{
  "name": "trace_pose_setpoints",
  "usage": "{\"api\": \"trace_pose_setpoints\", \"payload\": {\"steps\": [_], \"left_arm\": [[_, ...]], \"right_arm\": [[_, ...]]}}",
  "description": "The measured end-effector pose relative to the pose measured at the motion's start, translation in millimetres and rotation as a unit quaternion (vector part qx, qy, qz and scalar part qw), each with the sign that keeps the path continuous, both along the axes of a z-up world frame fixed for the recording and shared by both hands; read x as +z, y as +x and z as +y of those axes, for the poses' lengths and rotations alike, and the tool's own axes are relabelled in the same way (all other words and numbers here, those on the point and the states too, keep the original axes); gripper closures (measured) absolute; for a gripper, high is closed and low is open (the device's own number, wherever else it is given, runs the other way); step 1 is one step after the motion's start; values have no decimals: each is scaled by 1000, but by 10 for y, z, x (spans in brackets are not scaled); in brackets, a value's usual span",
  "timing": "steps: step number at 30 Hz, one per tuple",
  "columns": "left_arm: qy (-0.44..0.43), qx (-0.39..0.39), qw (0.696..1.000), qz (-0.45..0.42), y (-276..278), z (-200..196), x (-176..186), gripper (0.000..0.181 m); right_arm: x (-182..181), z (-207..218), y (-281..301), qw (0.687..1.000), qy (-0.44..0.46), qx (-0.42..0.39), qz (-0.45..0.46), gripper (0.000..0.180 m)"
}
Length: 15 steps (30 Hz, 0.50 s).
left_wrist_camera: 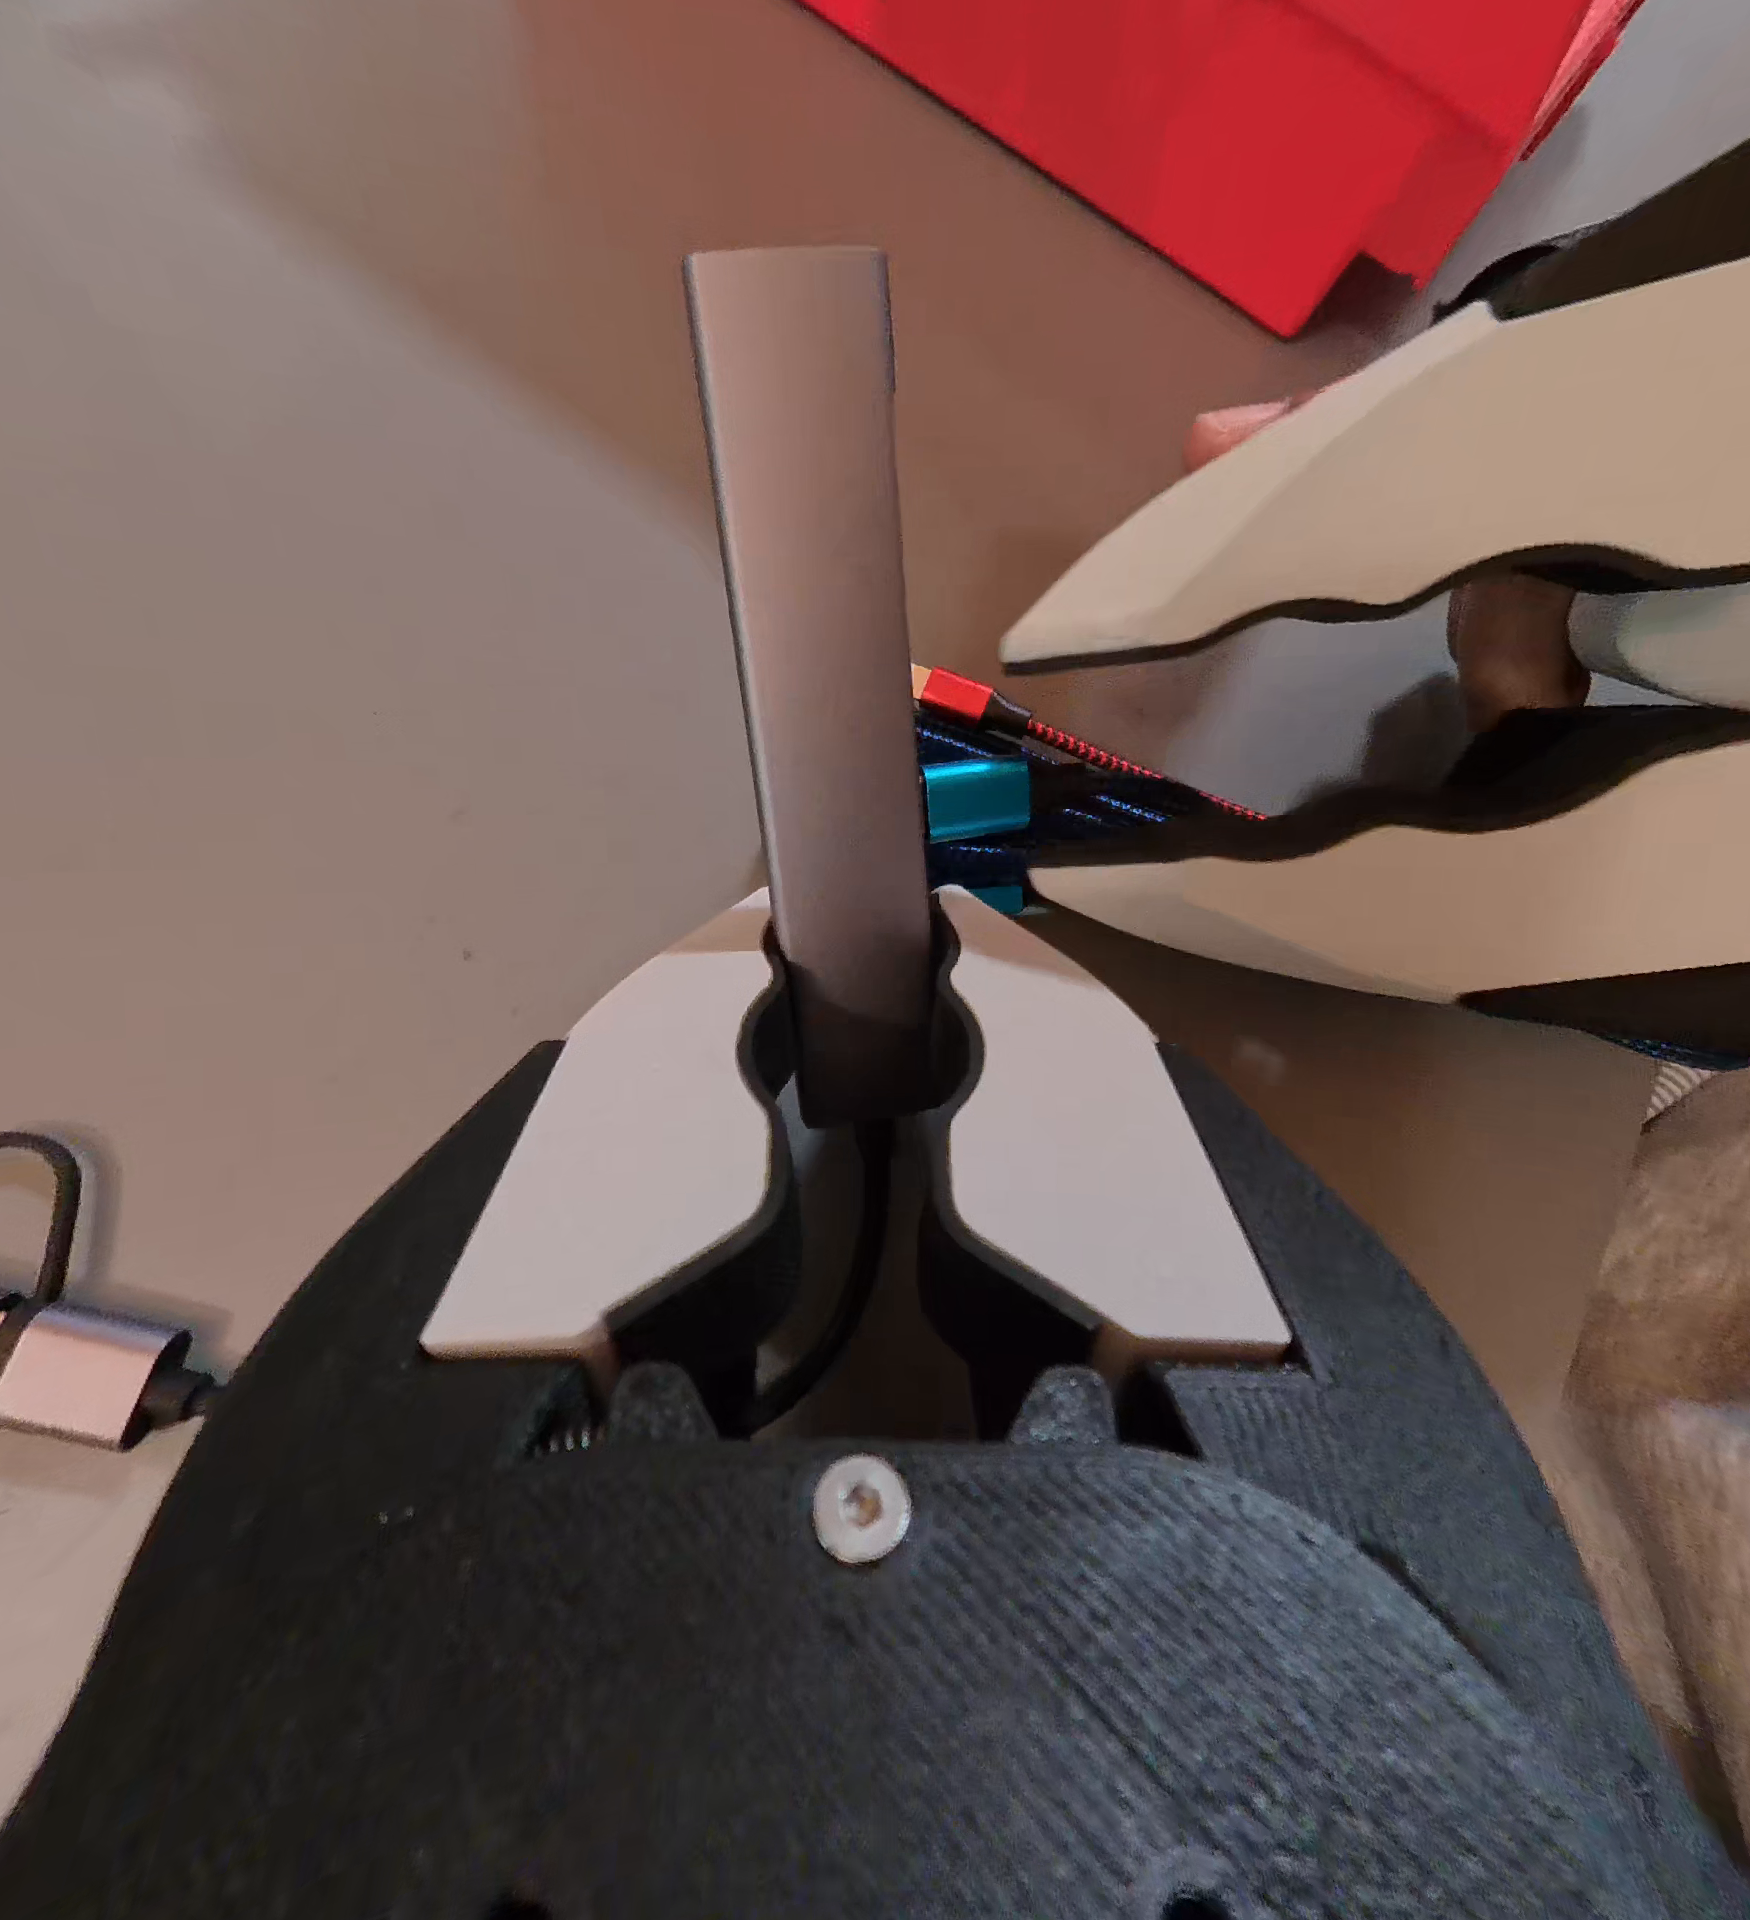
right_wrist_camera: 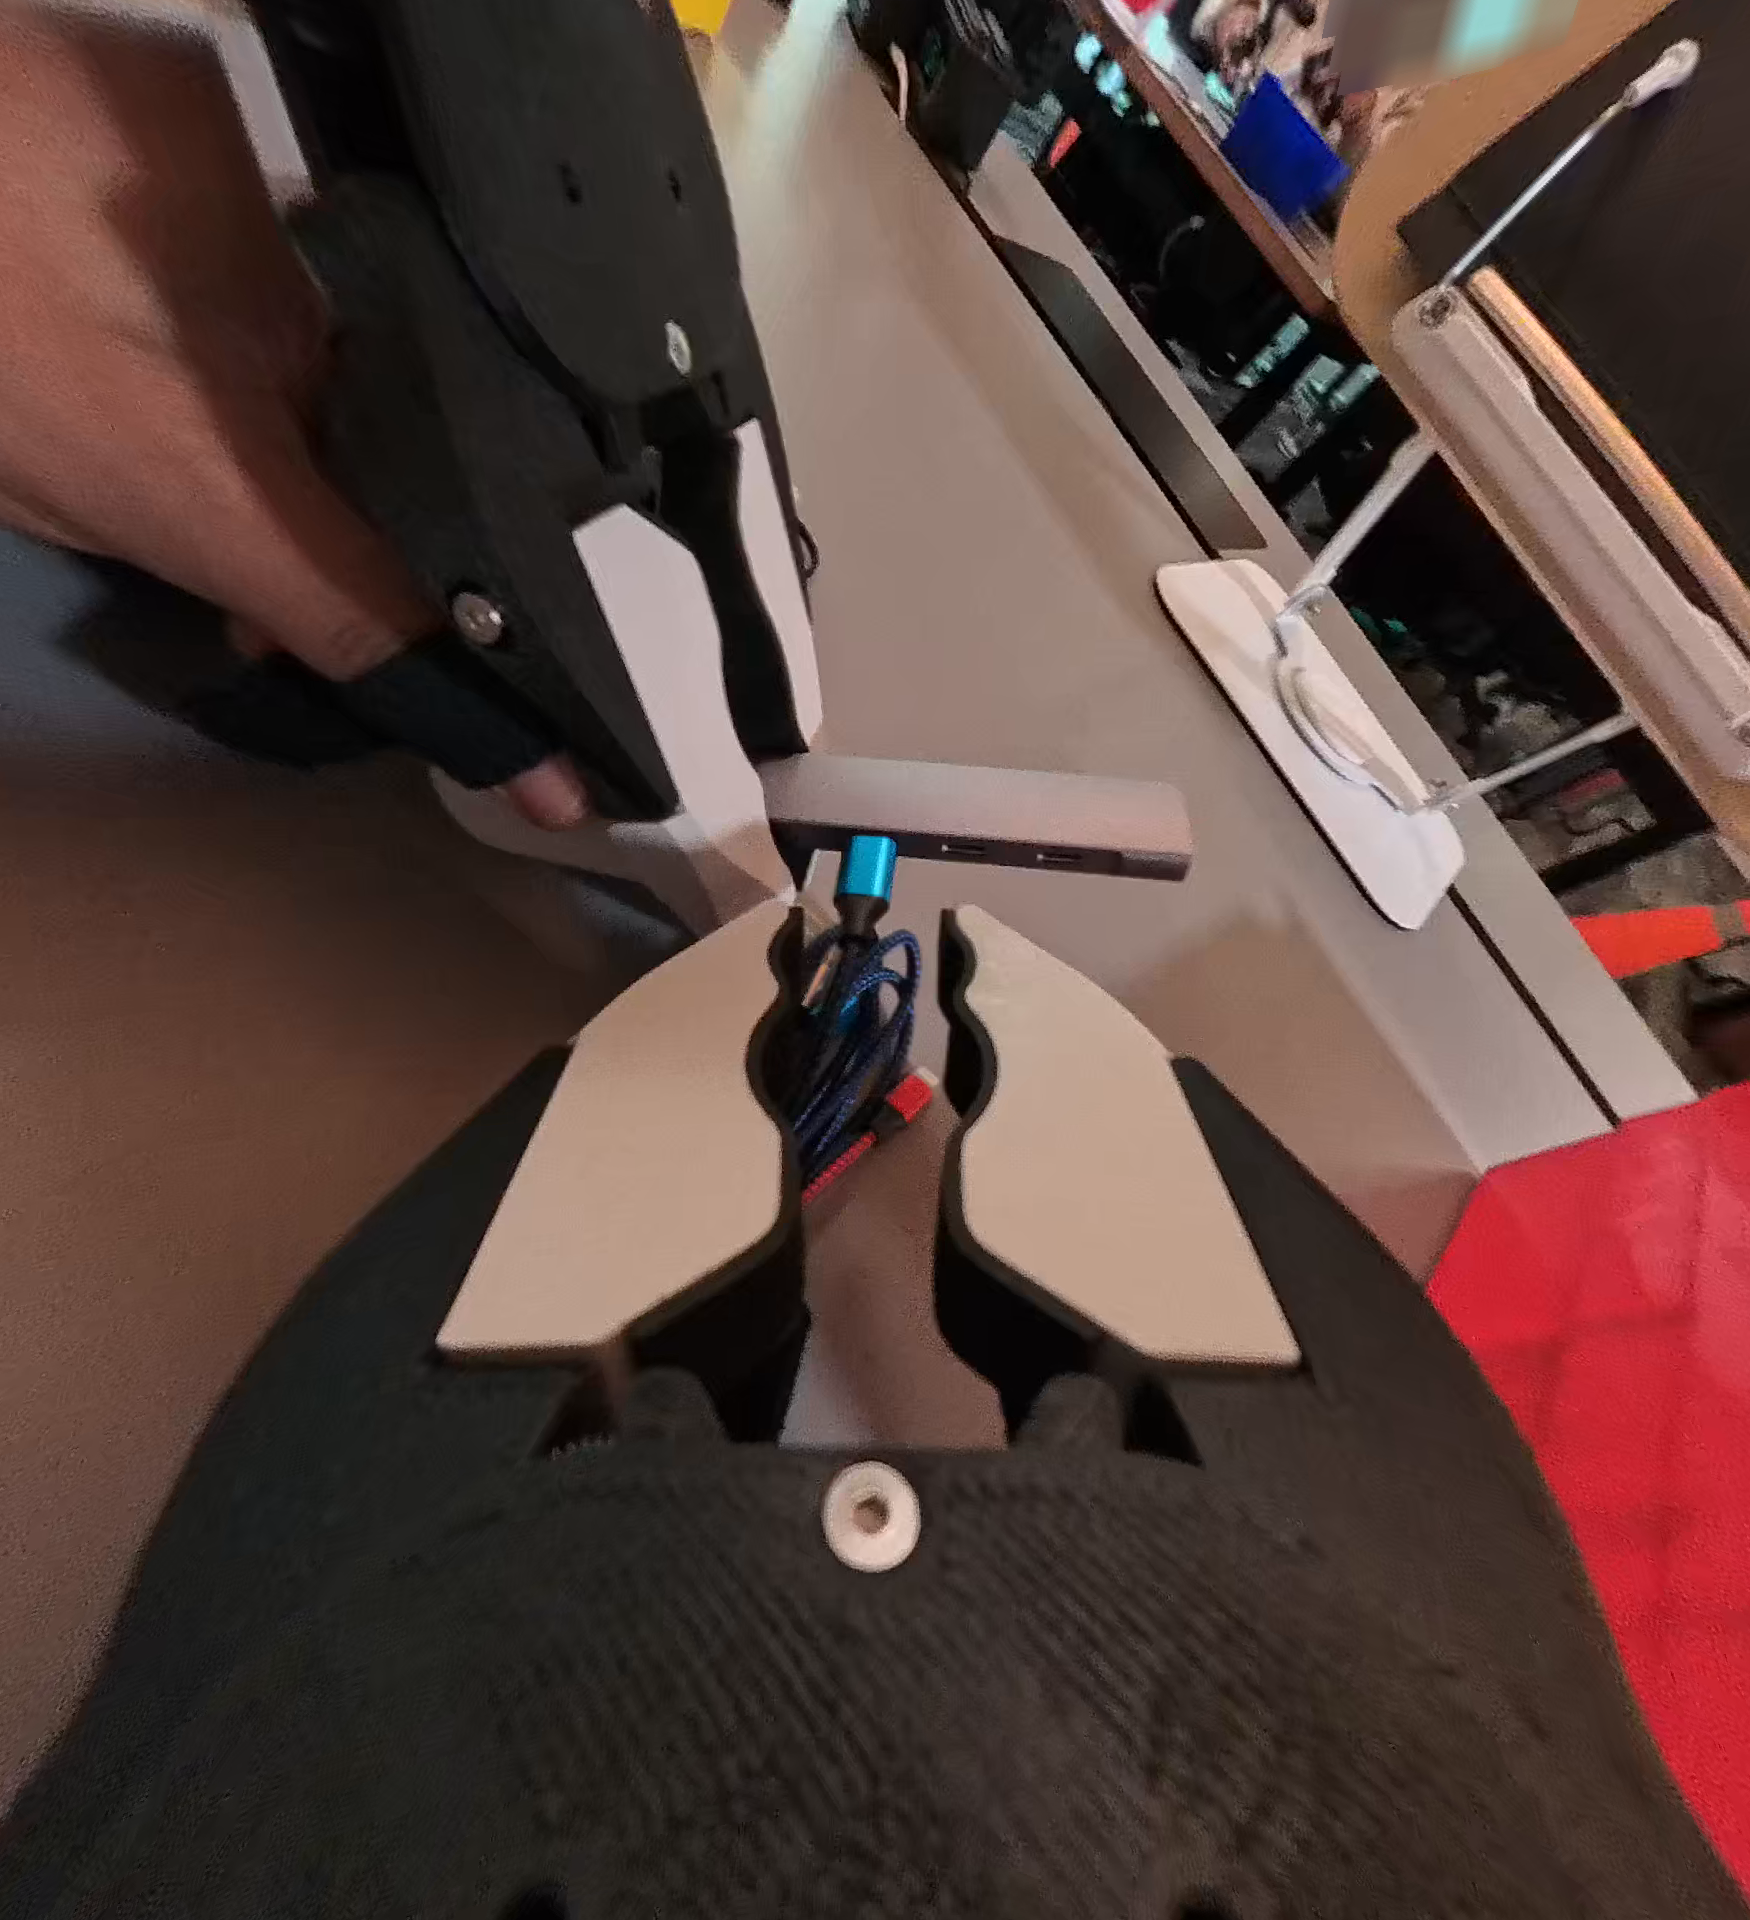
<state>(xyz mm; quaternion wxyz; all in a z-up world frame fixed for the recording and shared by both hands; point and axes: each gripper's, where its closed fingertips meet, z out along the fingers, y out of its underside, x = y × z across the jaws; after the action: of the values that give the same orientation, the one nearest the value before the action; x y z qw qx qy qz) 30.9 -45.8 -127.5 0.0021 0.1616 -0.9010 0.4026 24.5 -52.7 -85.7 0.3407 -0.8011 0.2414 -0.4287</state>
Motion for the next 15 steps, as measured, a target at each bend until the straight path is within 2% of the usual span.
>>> {"api": "trace_pose_setpoints", "payload": {"steps": [5,11,15], "left_arm": [[18,0,1000,-23,-27,-23,6,156],[46,-9,998,-52,-13,26,-21,156],[50,47,996,-52,126,53,-43,157]], "right_arm": [[-77,-86,71,999,-24,-34,4,155],[-157,-21,60,998,-58,-27,12,170],[-173,-1,104,997,-41,-44,38,170]]}}
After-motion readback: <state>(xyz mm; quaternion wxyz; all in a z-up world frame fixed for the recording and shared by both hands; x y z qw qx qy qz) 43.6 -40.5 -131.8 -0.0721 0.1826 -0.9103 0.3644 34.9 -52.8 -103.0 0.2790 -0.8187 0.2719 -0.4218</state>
